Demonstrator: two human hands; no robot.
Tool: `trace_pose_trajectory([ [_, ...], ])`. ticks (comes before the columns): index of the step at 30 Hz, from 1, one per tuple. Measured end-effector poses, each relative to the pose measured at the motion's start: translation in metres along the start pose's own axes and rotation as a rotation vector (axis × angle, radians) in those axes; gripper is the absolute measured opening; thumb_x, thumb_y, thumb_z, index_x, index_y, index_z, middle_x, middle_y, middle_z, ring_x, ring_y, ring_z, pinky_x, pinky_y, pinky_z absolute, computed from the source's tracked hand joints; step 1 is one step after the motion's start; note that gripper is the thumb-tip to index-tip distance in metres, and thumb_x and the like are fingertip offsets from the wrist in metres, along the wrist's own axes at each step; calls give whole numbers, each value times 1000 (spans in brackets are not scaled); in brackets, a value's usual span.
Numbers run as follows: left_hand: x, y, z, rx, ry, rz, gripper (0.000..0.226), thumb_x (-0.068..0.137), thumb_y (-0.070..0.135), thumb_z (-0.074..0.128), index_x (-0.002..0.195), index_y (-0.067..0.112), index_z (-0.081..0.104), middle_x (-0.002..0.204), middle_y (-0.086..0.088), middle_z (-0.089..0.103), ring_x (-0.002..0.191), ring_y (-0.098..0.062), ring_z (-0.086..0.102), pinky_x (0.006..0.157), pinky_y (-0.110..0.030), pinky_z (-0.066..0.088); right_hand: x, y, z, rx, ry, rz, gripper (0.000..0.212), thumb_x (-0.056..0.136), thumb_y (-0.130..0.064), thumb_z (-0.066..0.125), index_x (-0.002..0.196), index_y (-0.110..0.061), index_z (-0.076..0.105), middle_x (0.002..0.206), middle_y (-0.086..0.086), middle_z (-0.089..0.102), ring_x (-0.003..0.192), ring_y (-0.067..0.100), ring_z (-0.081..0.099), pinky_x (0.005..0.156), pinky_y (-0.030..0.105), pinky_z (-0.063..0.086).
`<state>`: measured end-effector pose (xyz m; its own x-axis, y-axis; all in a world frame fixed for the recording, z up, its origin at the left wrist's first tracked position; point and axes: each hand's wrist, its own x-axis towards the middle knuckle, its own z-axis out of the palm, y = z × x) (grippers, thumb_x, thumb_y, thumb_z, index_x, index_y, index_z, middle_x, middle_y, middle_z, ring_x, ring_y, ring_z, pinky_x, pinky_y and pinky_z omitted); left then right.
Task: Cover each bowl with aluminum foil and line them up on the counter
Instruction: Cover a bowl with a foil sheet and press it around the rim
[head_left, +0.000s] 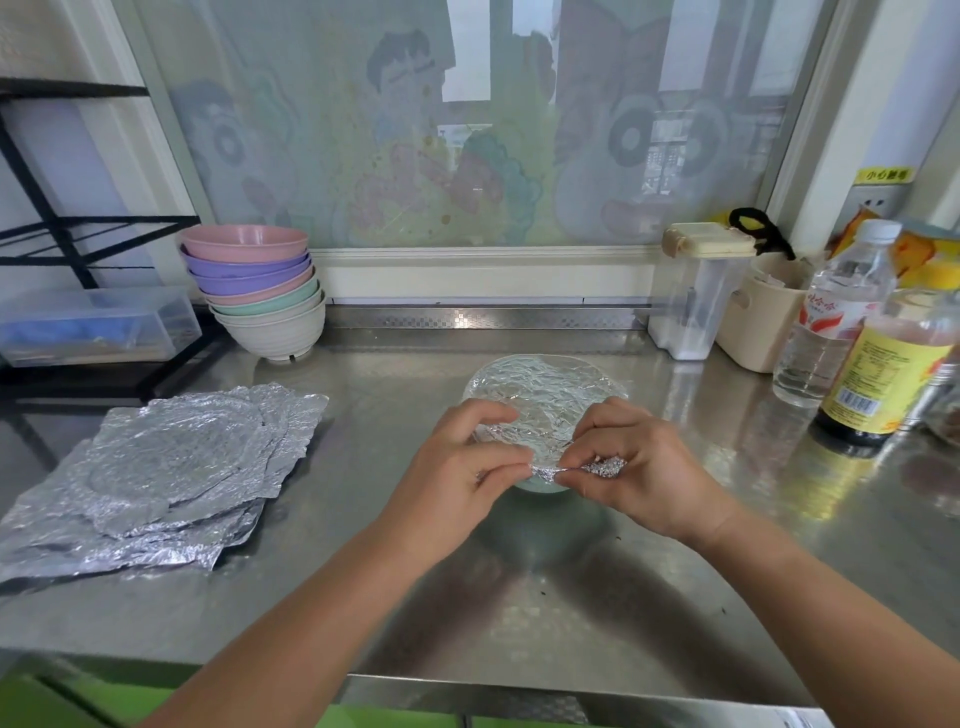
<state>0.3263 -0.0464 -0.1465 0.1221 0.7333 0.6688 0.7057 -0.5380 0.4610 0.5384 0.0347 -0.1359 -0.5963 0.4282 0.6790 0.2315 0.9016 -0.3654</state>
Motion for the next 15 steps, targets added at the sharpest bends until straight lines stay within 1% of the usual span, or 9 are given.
trace_pose_trajectory([
  [3, 0, -2, 2, -13, 1, 17, 20, 90, 29, 63, 91, 14, 76, 118, 1, 53, 110, -9, 54, 95, -23, 44, 2, -1, -1, 10, -16, 2, 22, 78, -40, 73, 76, -19, 77, 78, -11, 60, 76, 8, 54, 73, 26, 45],
  [6, -1, -7, 2, -74, 23, -13, 22, 89, 31, 62, 91, 14, 76, 124, 0, 53, 117, -9, 53, 99, -23, 42, 6, -3, -2, 20, -31, -8, 26, 78, -46, 70, 84, -22, 79, 80, -10, 60, 76, 10, 54, 73, 28, 45],
  [8, -2, -9, 3, -151, 59, -52, 20, 87, 32, 64, 92, 18, 77, 132, -1, 52, 125, -11, 51, 103, -24, 40, 9, -4, 2, -17, -43, -38, 26, 80, -46, 69, 90, -25, 79, 81, -10, 60, 76, 13, 54, 72, 32, 45],
  [10, -2, -11, 7, -232, 96, -104, 18, 85, 34, 66, 95, 24, 76, 141, -4, 47, 133, -13, 45, 108, -26, 36, 10, -3, 7, -41, -40, -43, 22, 81, -44, 68, 89, -27, 79, 80, -11, 61, 75, 13, 53, 71, 37, 44],
  [11, -3, -11, 8, -269, 110, -137, 19, 84, 36, 67, 100, 28, 74, 146, -5, 43, 136, -13, 41, 110, -27, 34, 10, -2, 9, -39, -30, -35, 21, 81, -43, 68, 88, -27, 79, 80, -11, 61, 75, 12, 53, 71, 38, 44],
  [13, -4, -11, 12, -343, 132, -217, 25, 81, 39, 69, 105, 35, 72, 153, -3, 35, 141, -10, 34, 113, -31, 31, 9, -2, 12, -27, -6, -14, 18, 81, -40, 69, 85, -25, 79, 80, -11, 61, 76, 10, 52, 70, 40, 46],
  [15, -3, -6, 13, -464, 156, -317, 21, 80, 33, 76, 100, 37, 75, 156, -4, 29, 140, -4, 32, 111, -28, 35, 8, -2, 16, -9, 20, -1, 16, 80, -37, 70, 82, -23, 78, 79, -9, 62, 77, 7, 52, 71, 39, 47],
])
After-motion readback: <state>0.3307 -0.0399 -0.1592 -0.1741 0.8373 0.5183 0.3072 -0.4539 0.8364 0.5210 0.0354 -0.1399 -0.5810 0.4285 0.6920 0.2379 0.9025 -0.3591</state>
